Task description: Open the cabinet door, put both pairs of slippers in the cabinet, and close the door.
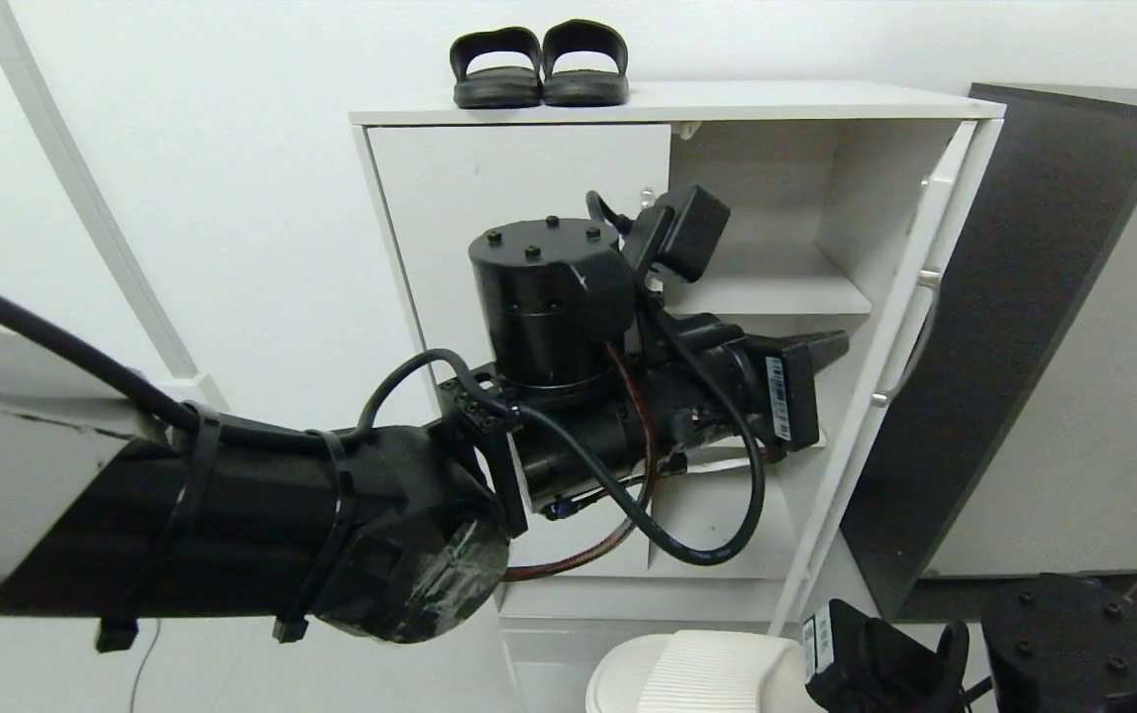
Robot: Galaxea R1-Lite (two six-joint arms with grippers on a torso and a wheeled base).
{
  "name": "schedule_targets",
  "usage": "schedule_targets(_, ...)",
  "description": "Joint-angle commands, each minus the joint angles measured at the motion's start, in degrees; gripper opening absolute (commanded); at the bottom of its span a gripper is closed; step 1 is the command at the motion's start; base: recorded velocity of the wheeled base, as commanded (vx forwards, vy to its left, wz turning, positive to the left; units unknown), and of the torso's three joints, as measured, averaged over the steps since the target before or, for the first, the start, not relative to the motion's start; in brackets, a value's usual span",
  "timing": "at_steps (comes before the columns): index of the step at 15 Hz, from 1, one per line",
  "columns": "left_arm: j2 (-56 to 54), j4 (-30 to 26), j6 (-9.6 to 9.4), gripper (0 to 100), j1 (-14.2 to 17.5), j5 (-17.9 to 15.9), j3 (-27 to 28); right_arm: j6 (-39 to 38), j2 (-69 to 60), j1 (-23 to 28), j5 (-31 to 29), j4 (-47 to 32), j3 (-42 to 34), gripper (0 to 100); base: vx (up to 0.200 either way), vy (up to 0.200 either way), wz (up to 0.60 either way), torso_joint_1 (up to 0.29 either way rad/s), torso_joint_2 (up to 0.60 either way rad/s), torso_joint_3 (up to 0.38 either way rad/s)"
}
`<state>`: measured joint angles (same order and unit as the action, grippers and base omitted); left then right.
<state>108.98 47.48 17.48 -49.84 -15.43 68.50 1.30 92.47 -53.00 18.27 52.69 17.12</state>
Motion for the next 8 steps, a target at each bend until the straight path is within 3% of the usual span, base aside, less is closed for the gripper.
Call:
schedule_targets(1,-1.05,0.07,0.01,0,0.79,0.05,-0.47,0.01,0.08,-0.08,0.01,0.05,0.02,0,0.000,0.000,0.00,0.000,0.00,0.000)
schedule_targets(6,-7.73,0.42,0.01,0,7.03,0.40,-5.31,-0.51,1.31,0.45,-1.05,0.13,2.04,0,0.000,0.000,0.00,0.000,0.00,0.000)
schedule_targets(8,-14.94,-0.46,0.01,0,13.54,0.49,-10.23,-2.10,4.65,1.24,-10.01,0.05,6.44,0,0.000,0.000,0.00,0.000,0.00,0.000)
